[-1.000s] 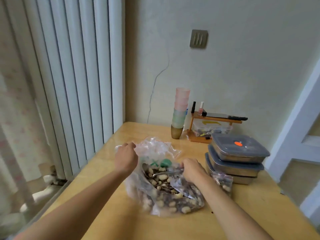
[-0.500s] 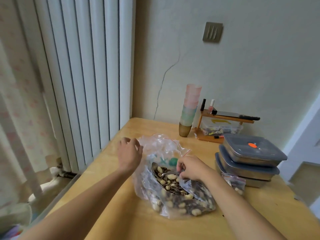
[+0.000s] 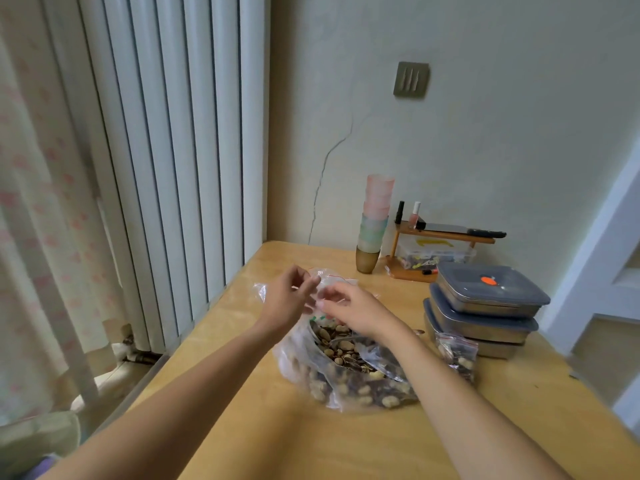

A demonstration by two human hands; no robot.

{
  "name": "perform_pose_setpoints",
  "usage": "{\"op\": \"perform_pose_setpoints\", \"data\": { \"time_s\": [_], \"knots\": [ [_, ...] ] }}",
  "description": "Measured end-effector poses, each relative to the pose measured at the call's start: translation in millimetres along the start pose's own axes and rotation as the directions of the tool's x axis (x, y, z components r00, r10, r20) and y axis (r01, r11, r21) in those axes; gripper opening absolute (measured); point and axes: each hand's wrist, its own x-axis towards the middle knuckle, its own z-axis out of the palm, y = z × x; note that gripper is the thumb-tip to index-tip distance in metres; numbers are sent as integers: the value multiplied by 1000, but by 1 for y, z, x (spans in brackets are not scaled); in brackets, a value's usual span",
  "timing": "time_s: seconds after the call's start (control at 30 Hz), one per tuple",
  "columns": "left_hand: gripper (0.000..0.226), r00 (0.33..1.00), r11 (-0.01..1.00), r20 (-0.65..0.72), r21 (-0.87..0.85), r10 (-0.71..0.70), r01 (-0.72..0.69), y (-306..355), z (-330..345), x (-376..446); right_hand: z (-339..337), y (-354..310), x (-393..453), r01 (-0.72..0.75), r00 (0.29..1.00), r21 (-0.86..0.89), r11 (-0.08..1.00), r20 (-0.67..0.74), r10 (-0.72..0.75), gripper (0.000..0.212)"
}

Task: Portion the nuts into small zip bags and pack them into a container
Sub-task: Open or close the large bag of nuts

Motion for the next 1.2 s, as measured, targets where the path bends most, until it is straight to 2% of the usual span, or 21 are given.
{"op": "perform_pose_setpoints", "data": {
  "time_s": [0.13,0.17,0.27,0.37,0.4,0.43,0.47,0.5,0.53,0.57,0.6,0.67,0.7,0.73,0.77,0.83,0.9,1.0,1.1,1.2],
  "knots": [
    [29,989,967,50,-208,-137,144,9,8,-11,3,-5,-4,-49,998,90,995,-41,53,49],
    [30,984,951,44,-253,-174,179,11,8,-12,1,-6,-7,-82,996,141,987,-18,85,49],
    [29,956,896,-14,-352,-294,271,13,4,-13,-6,-6,-14,-137,990,288,948,50,128,32],
    [30,925,880,-35,-324,-378,347,6,-1,-13,-7,-5,-17,-125,989,367,922,-23,144,22],
    [32,931,916,-78,-223,-357,333,1,0,-13,-6,-6,-17,-124,986,363,924,-59,156,17],
    [31,949,960,-147,-54,-280,275,-4,2,-13,-6,-6,-16,-126,981,345,930,-95,169,12],
    [25,970,975,-200,145,-137,168,-7,3,-14,-6,-5,-15,-130,977,319,939,-122,177,9],
    [20,979,950,-200,313,42,23,-9,3,-16,-5,-5,-15,-135,974,294,946,-134,180,9],
    [21,971,900,-126,413,205,-137,-8,2,-18,-4,-5,-14,-138,974,271,953,-137,180,9],
    [30,952,848,2,455,306,-273,-7,2,-20,-3,-4,-14,-142,975,257,956,-131,180,9],
    [45,929,800,153,474,336,-367,-5,1,-22,-2,-4,-13,-147,975,248,958,-124,182,8],
    [83,888,712,388,549,247,-438,-3,5,-25,1,-4,-12,-165,974,227,960,-117,195,7],
    [98,884,682,437,596,167,-424,-5,9,-26,2,-4,-11,-168,973,220,961,-119,197,8],
    [104,892,667,440,636,101,-389,-8,12,-27,3,-4,-10,-167,973,221,961,-124,197,9],
    [100,908,669,414,655,71,-351,-12,16,-26,4,-5,-10,-161,972,232,959,-129,195,10],
    [73,932,686,354,658,81,-310,-18,18,-23,5,-5,-11,-158,974,239,958,-120,190,11],
    [57,938,713,329,632,110,-305,-21,17,-22,3,-6,-15,-182,980,203,962,-44,194,9],
    [48,936,737,324,598,135,-313,-21,15,-22,0,-8,-21,-242,970,192,951,70,233,4],
    [35,933,729,312,595,179,-339,-23,17,-22,-1,-5,-20,-312,949,274,910,54,310,9],
    [37,929,713,301,602,215,-360,-26,18,-21,0,-5,-19,-366,930,277,888,133,342,10]
  ]
}}
